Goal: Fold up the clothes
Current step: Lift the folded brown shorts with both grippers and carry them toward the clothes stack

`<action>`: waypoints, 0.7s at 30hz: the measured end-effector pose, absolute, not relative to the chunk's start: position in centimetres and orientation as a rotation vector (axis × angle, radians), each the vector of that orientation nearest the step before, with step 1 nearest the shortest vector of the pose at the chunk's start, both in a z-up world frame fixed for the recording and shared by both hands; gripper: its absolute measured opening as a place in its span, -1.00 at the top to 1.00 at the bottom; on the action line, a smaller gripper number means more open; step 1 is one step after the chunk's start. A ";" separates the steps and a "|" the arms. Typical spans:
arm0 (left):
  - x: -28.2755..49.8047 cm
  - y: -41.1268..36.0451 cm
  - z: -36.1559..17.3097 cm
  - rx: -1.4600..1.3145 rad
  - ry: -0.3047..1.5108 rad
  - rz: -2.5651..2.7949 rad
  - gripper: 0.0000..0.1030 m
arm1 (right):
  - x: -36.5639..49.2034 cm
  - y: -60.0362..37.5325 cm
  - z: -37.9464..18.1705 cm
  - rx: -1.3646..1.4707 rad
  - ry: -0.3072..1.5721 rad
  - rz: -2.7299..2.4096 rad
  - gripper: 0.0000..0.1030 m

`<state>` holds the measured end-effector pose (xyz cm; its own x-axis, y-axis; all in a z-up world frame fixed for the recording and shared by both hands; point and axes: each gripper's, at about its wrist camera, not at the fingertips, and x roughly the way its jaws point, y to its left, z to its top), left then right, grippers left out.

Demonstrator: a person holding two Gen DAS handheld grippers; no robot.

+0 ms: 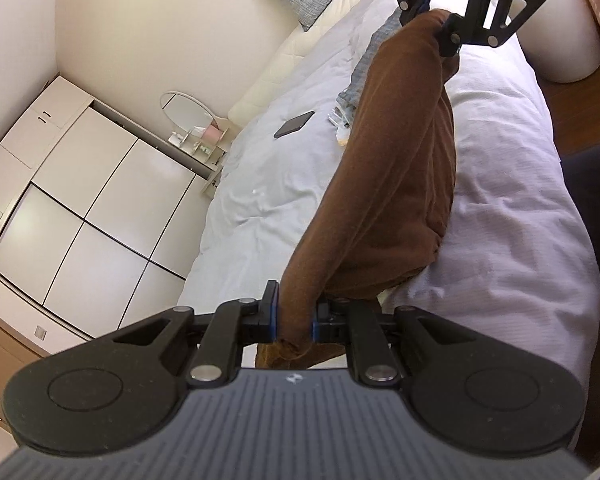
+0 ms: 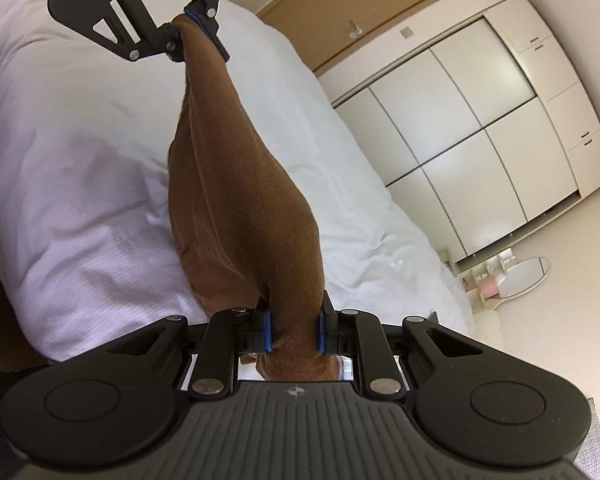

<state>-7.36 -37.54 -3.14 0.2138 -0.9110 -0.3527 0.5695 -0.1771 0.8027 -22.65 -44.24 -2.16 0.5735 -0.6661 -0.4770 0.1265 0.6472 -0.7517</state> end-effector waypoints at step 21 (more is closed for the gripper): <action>-7.3 -38.0 -3.0 1.089 -0.438 -1.400 0.77 | -22.1 -43.8 -2.6 -0.725 0.875 -0.534 0.65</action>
